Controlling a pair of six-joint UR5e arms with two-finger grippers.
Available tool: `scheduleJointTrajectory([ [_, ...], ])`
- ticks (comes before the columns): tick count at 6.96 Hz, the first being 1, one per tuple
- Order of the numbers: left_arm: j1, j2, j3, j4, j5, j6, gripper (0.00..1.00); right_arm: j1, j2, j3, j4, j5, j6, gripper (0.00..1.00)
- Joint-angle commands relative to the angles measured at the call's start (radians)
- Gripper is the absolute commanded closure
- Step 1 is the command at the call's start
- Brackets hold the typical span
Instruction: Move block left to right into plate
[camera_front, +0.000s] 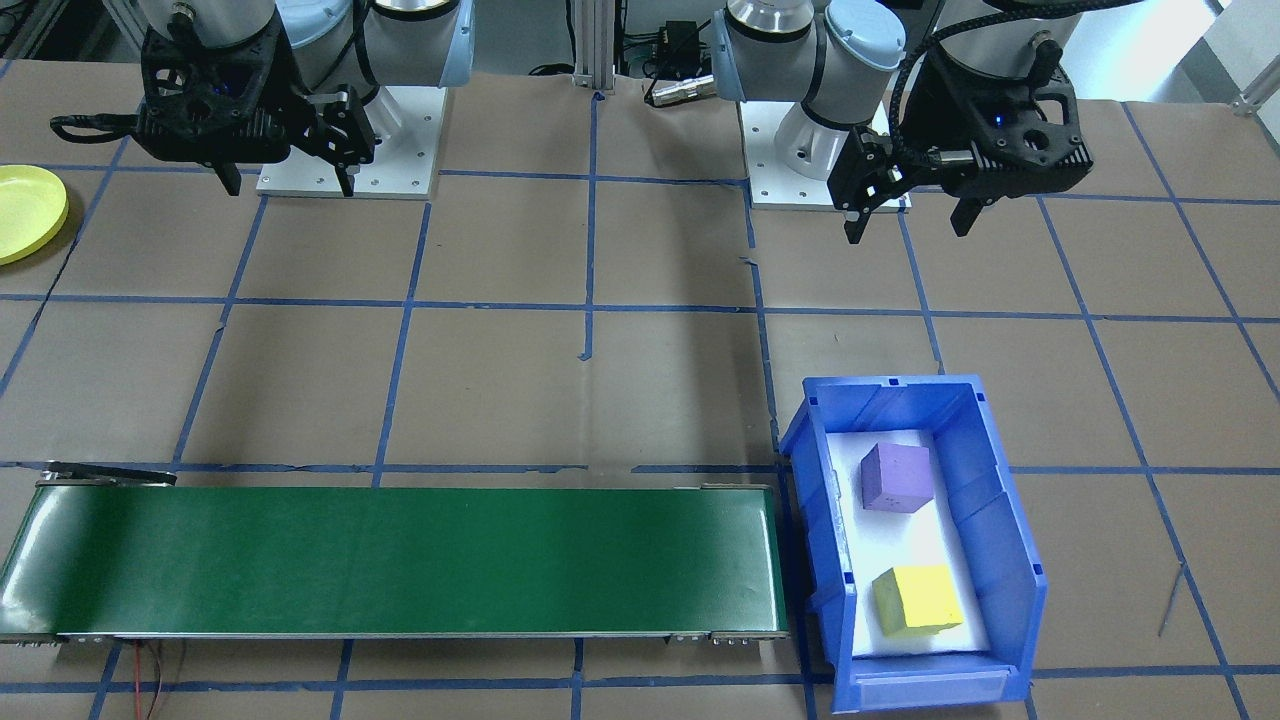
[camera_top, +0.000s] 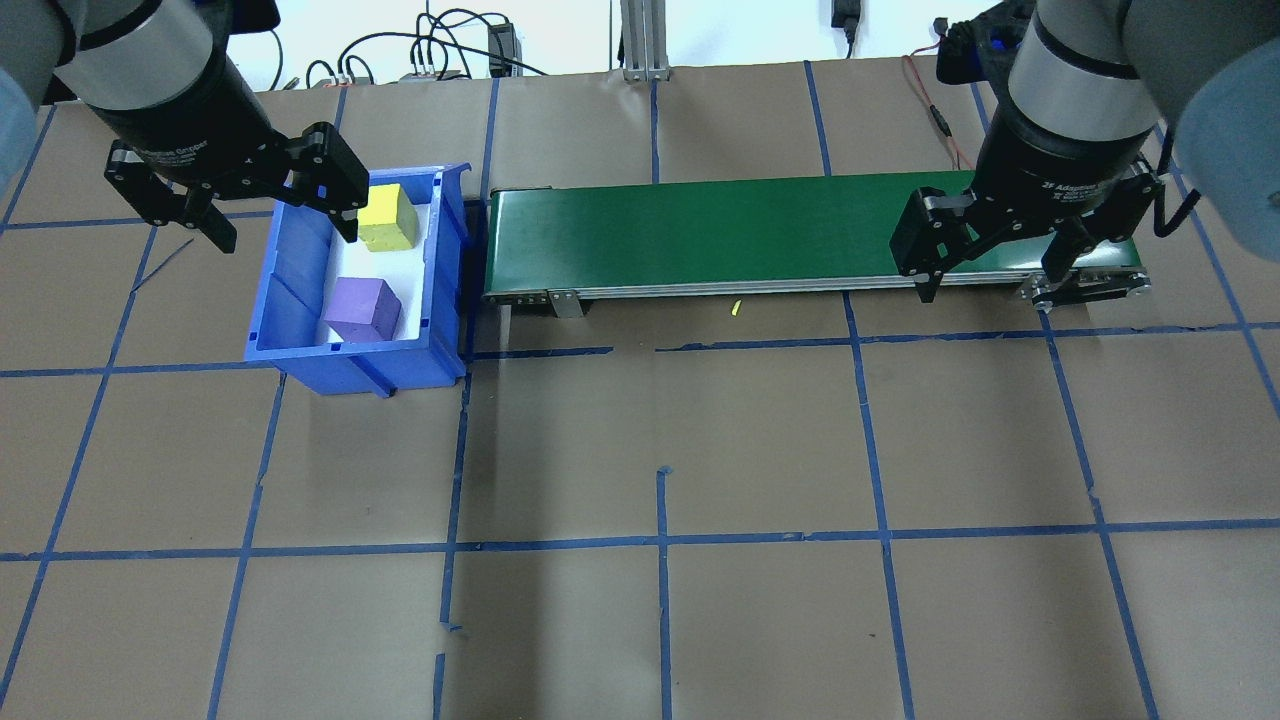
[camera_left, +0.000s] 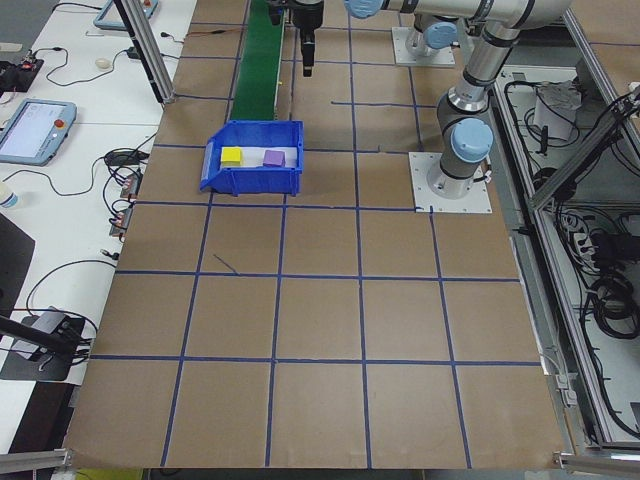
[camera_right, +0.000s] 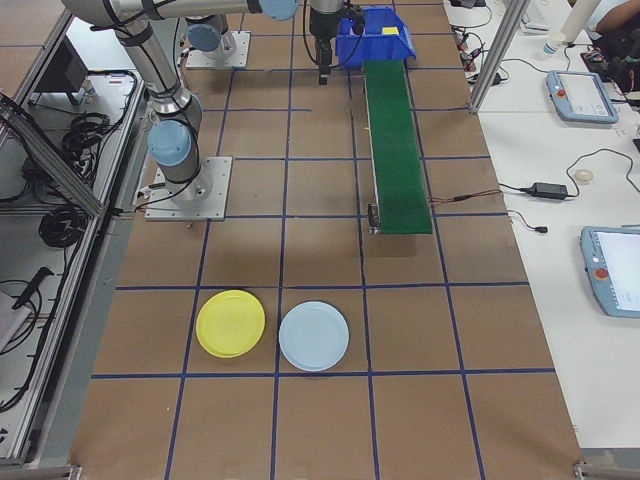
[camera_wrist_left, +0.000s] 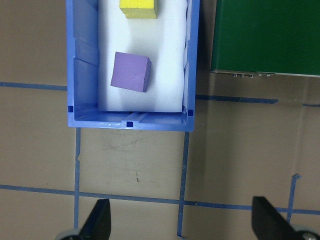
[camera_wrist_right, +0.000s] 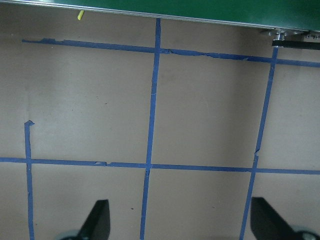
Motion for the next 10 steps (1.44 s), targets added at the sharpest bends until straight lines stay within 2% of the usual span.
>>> scheduleJointTrajectory([
  [1,0.003,0.0,0.0,0.0,0.0,0.002,0.0,-0.001,-0.002,-0.002,0.004,0.014,0.001,0.0],
  [4,0.018,-0.017,-0.003,0.014,0.001,0.008,0.0,-0.007,0.004,0.004,-0.036,0.005,-0.017,0.0],
  [5,0.055,-0.053,-0.026,0.043,-0.011,0.05,0.0,-0.008,-0.001,0.001,-0.035,0.008,-0.017,0.0],
  [6,0.078,-0.148,-0.048,0.224,-0.014,0.074,0.0,-0.007,0.005,0.01,-0.038,0.02,-0.019,0.0],
  [8,0.09,-0.321,-0.049,0.409,-0.005,0.138,0.0,-0.01,0.007,0.01,-0.041,0.017,-0.015,0.0],
  [10,0.106,-0.365,-0.092,0.45,-0.011,0.177,0.0,-0.012,0.001,0.009,-0.033,0.017,-0.012,0.0],
])
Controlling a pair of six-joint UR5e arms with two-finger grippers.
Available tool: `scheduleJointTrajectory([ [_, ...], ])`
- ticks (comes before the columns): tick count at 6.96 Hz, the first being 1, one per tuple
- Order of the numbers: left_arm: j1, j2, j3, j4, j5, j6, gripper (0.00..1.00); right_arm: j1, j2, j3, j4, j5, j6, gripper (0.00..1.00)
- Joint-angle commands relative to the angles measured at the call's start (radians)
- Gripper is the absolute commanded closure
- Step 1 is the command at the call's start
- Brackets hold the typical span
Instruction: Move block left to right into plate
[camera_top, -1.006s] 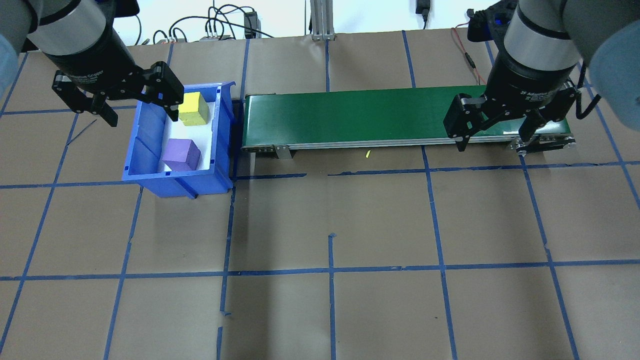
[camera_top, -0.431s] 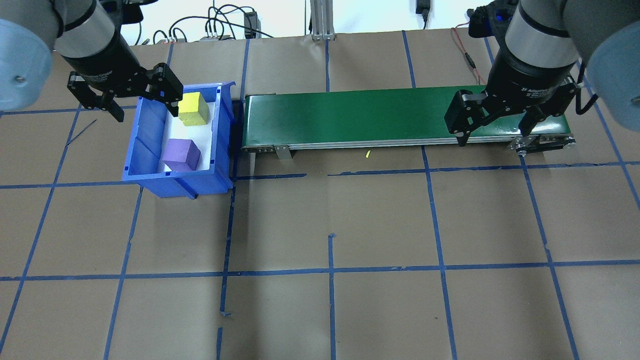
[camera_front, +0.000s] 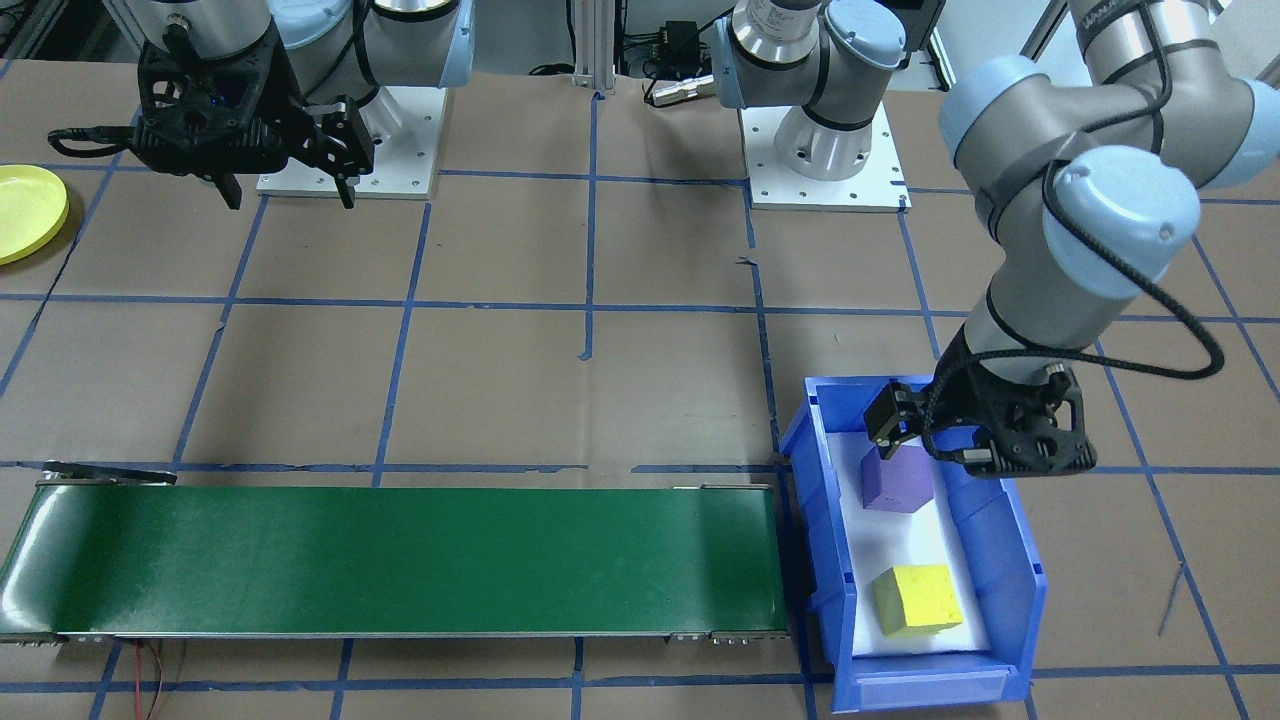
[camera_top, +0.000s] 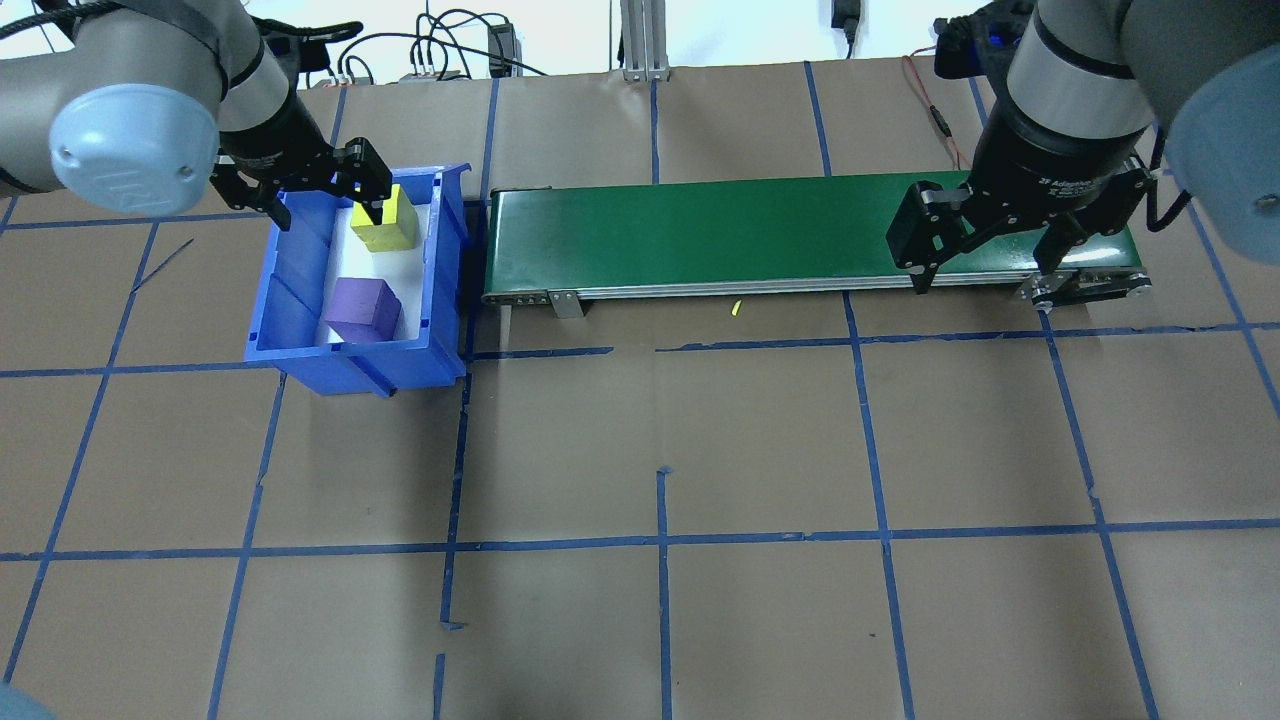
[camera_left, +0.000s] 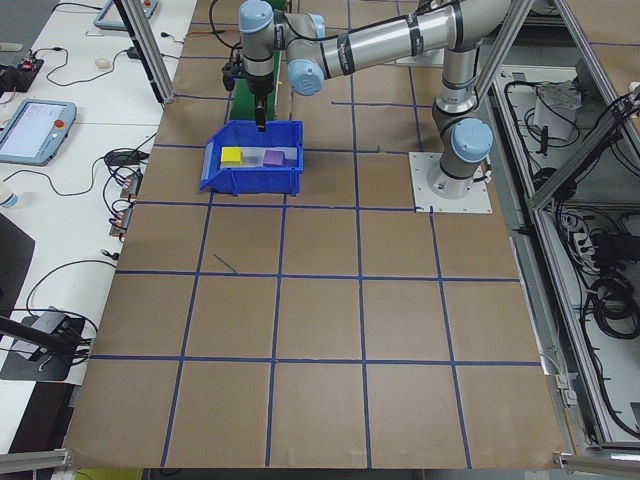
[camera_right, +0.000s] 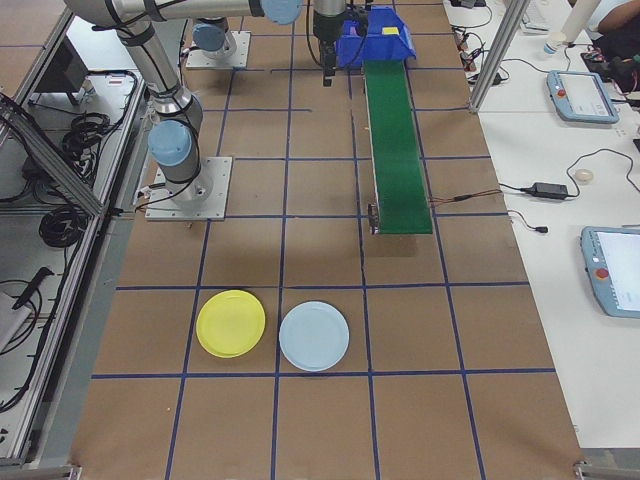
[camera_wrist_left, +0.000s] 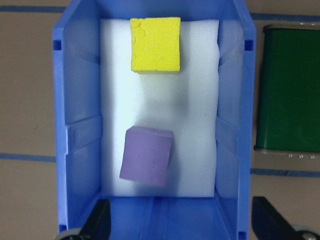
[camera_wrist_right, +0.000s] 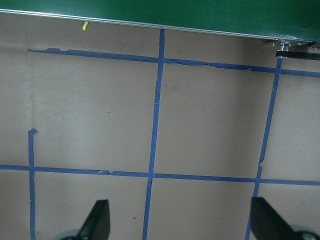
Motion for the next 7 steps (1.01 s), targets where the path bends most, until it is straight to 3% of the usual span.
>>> scheduleJointTrajectory([
  [1,0.012,-0.037,-0.078,0.115,0.002,0.022,0.0,-0.002,-0.003,-0.001,0.0,-0.001,-0.001,0.0],
  [3,0.024,-0.058,-0.108,0.134,0.0,0.031,0.0,0.007,-0.009,0.002,0.006,0.036,0.005,0.0],
  [7,0.029,-0.103,-0.152,0.203,0.008,0.059,0.01,0.01,0.0,0.024,0.017,0.039,0.008,0.0],
])
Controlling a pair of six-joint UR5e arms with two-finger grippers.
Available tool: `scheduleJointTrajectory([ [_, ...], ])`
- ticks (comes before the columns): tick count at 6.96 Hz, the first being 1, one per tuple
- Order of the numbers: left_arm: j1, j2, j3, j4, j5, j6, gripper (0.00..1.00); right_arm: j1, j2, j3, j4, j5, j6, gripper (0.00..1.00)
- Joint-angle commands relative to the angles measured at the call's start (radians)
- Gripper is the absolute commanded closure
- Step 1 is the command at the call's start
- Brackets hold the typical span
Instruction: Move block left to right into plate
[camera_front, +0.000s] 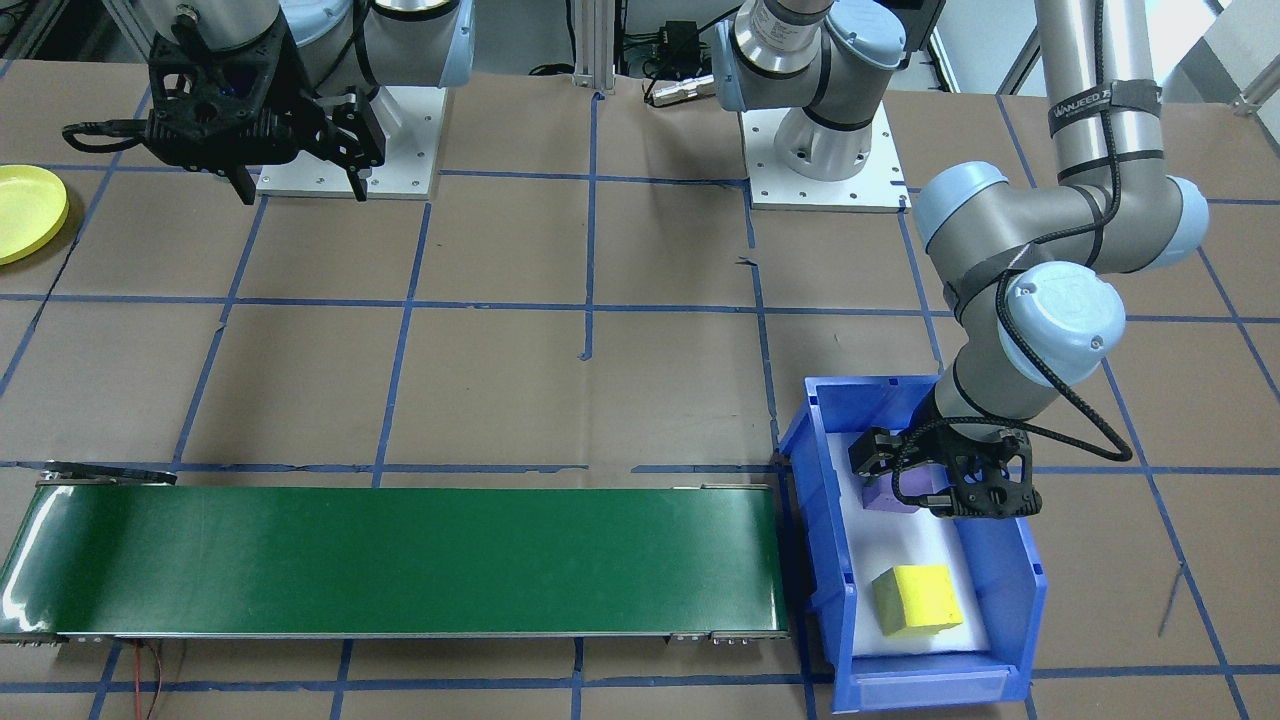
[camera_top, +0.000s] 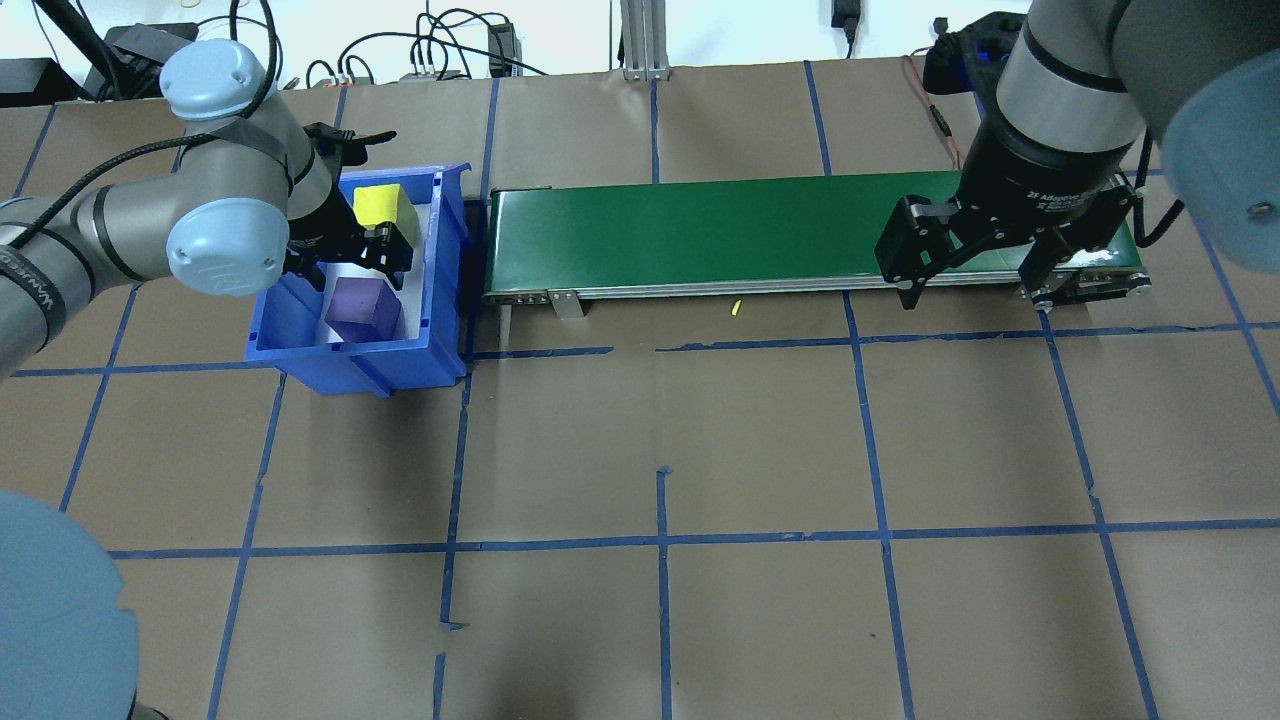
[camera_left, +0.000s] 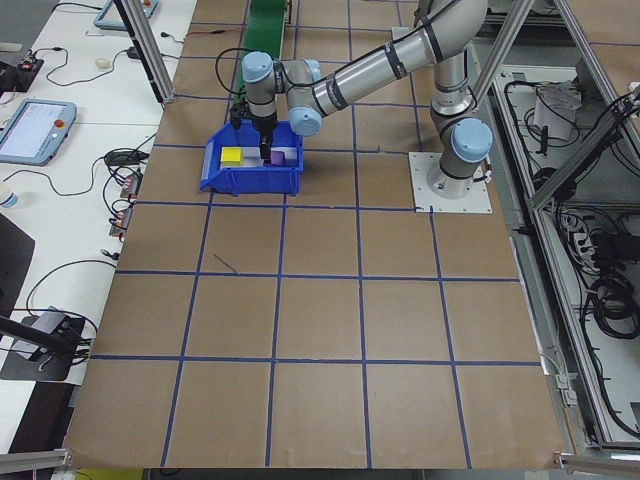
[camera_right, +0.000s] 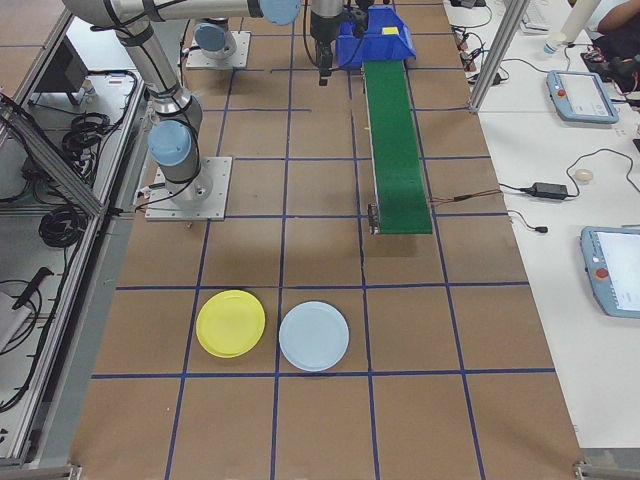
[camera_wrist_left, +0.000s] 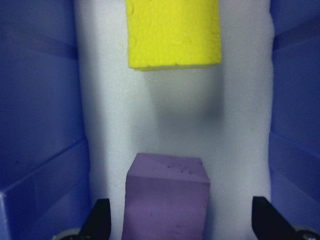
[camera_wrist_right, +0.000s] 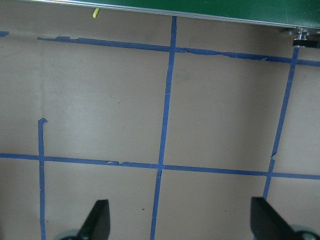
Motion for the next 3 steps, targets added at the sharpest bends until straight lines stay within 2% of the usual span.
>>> scheduleJointTrajectory([
  [1,-0.001,-0.05,-0.006,0.035,0.002,0.003,0.01,0.0,0.003,0.005,-0.004,0.009,0.0,0.0],
  [2,-0.001,-0.055,-0.005,0.036,0.001,0.005,0.19,0.002,0.003,0.006,-0.006,0.009,0.002,0.0],
  [3,0.0,-0.054,-0.005,0.036,-0.001,0.034,0.6,0.002,0.001,0.006,-0.006,0.01,0.002,0.0],
])
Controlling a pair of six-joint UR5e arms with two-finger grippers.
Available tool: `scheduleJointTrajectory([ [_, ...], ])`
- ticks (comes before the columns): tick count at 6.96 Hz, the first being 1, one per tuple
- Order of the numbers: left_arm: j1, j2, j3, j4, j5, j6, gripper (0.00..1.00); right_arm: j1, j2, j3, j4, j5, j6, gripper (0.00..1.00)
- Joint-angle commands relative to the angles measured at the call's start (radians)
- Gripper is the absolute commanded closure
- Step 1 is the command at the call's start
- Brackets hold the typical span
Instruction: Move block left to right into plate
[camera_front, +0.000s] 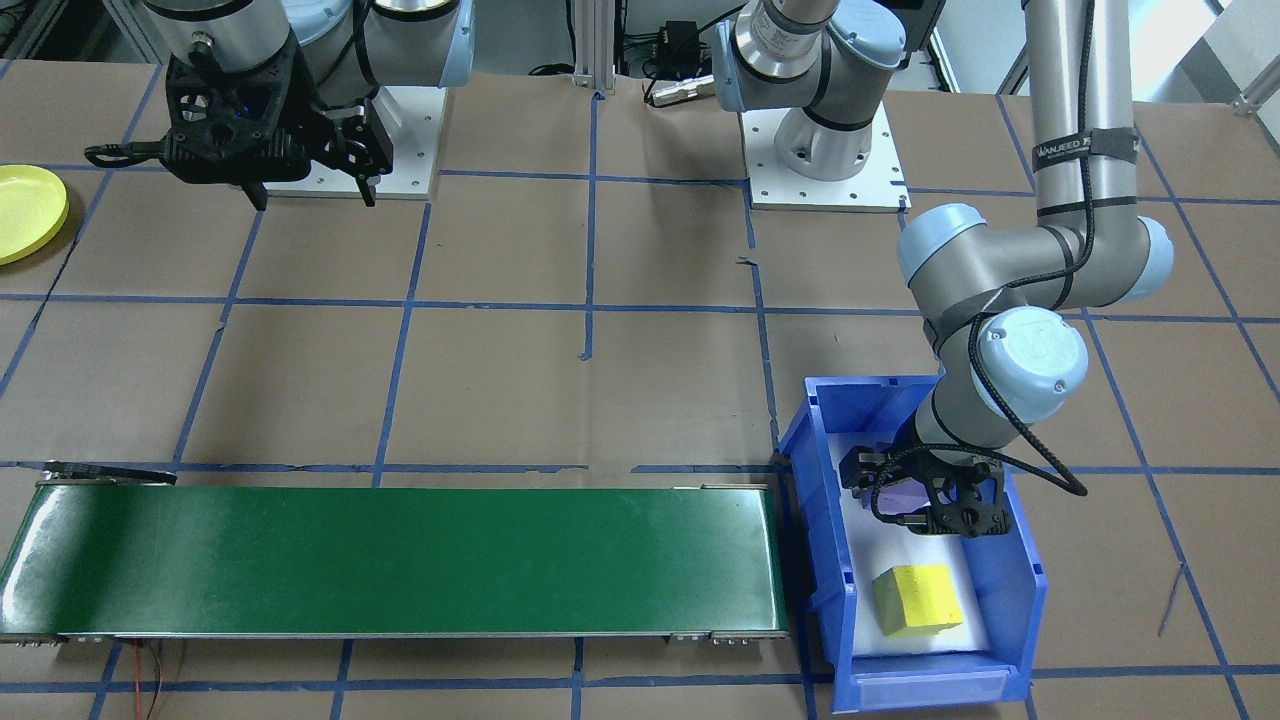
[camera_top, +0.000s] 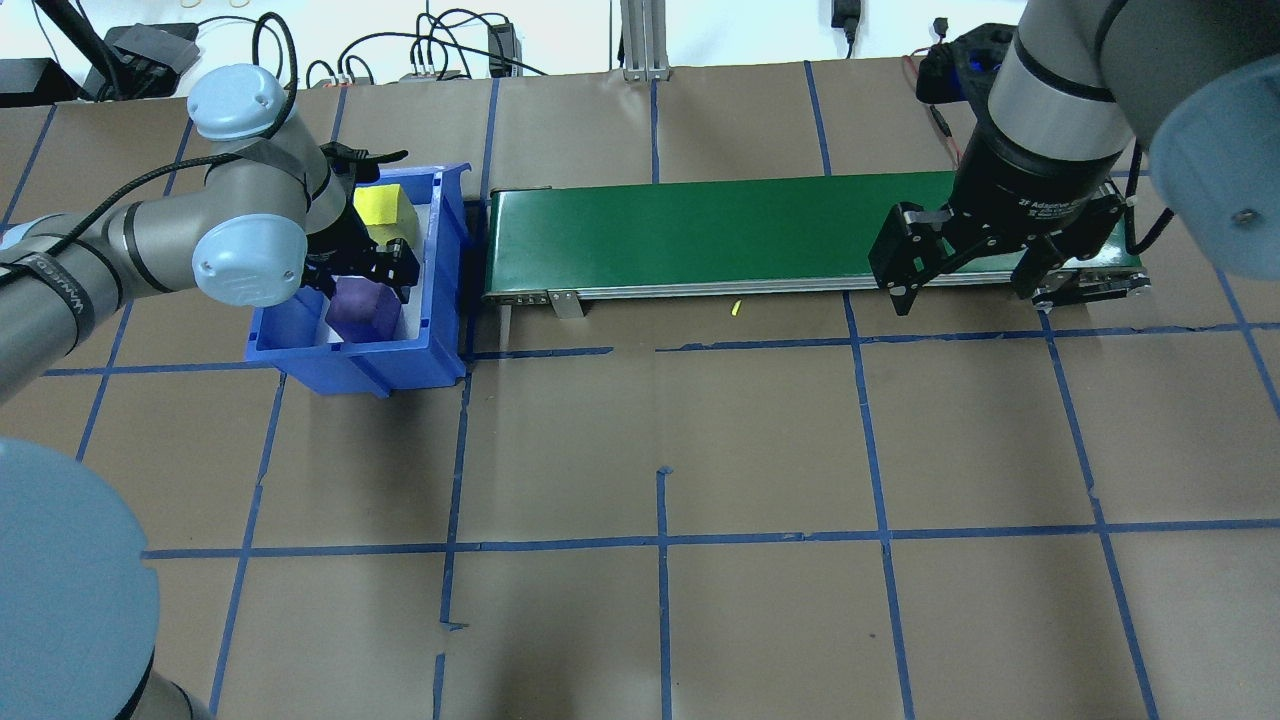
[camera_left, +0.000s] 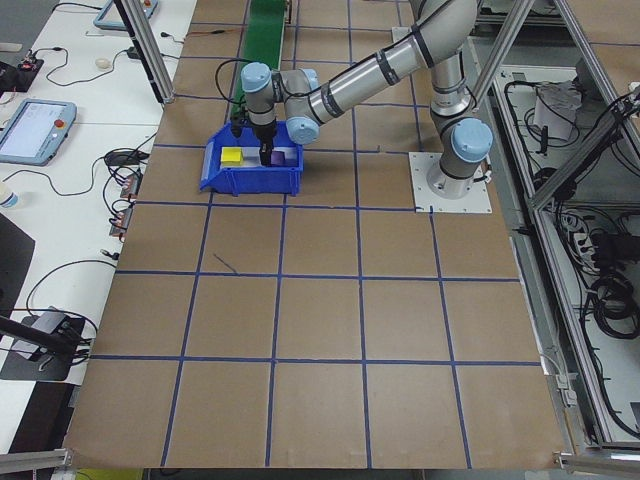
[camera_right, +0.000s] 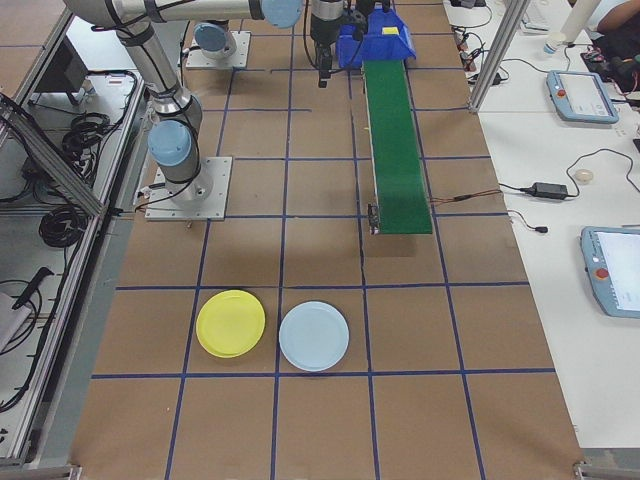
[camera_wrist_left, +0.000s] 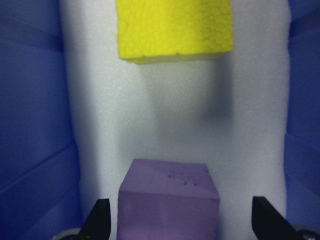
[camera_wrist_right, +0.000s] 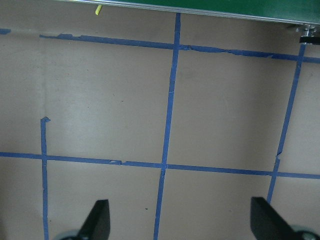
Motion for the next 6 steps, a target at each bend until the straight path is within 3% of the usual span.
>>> scheduleJointTrajectory([
  [1,0.0,0.0,0.023,-0.01,0.004,0.032,0.7,0.0,0.001,0.001,-0.001,0.002,0.002,0.0],
  [3,0.003,0.076,0.093,-0.099,0.004,-0.012,0.7,0.002,-0.001,-0.001,-0.002,0.005,0.003,0.0],
  [4,0.001,0.084,0.211,-0.241,-0.006,-0.12,0.69,0.002,-0.001,-0.001,-0.002,0.023,0.006,0.0],
  [6,-0.014,0.083,0.348,-0.309,-0.075,-0.178,0.68,0.0,-0.001,-0.001,-0.002,0.022,0.006,0.0],
])
